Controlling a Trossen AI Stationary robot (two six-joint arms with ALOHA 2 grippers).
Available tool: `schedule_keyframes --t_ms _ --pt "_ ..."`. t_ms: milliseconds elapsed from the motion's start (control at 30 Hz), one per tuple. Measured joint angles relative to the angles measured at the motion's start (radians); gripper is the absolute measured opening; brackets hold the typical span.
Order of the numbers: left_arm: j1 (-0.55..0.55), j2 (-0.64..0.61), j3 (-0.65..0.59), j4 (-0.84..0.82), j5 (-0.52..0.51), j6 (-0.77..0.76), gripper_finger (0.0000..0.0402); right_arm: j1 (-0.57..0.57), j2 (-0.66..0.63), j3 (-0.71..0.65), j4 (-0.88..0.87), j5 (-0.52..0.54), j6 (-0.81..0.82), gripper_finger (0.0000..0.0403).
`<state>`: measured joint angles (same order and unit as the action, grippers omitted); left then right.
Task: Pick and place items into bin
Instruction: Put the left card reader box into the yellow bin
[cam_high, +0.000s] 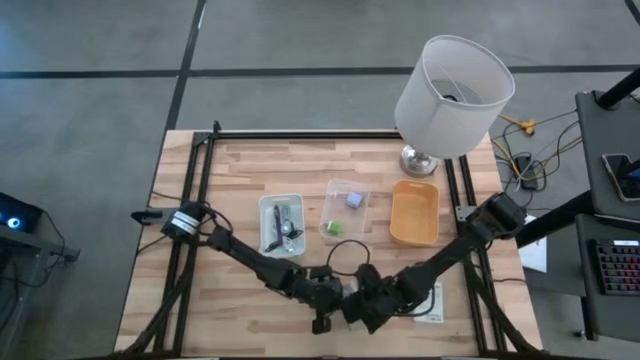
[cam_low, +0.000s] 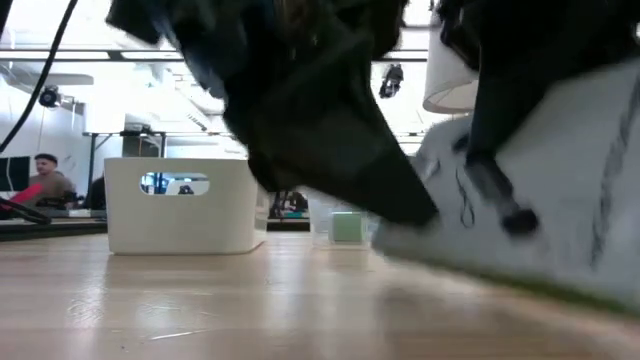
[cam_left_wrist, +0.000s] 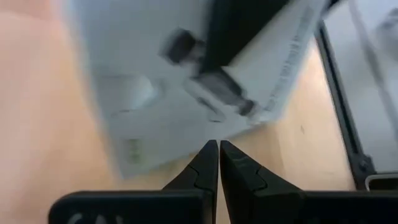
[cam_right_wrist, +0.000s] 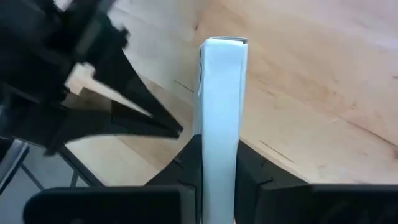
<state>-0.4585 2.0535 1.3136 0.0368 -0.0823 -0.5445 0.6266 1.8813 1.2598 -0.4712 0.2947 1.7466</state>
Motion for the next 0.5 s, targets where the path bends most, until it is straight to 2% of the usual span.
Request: schedule_keyframes --t_ms 167,300,367,500 --pt "-0.012 -0.099 -0.011 -0.061 -0.167 0.004 0.0 0.051 -0.056 0.091 -0.213 0.07 0.093 0.0036" --pt "-0.013 -0.143 -0.011 -0.106 -0.222 0.013 0.0 0.116 -0.121 0.173 -0.529 0.194 0.37 0.0036" --pt "-0.013 -0.153 -0.011 -0.121 -0.233 0.011 0.0 0.135 -0.153 0.204 -0.706 0.192 0.502 0.0036" --pt "-0.012 -0.154 -0.012 -0.141 -0.24 0.011 0.0 0.122 -0.196 0.232 -0.963 0.163 0.53 0.0038"
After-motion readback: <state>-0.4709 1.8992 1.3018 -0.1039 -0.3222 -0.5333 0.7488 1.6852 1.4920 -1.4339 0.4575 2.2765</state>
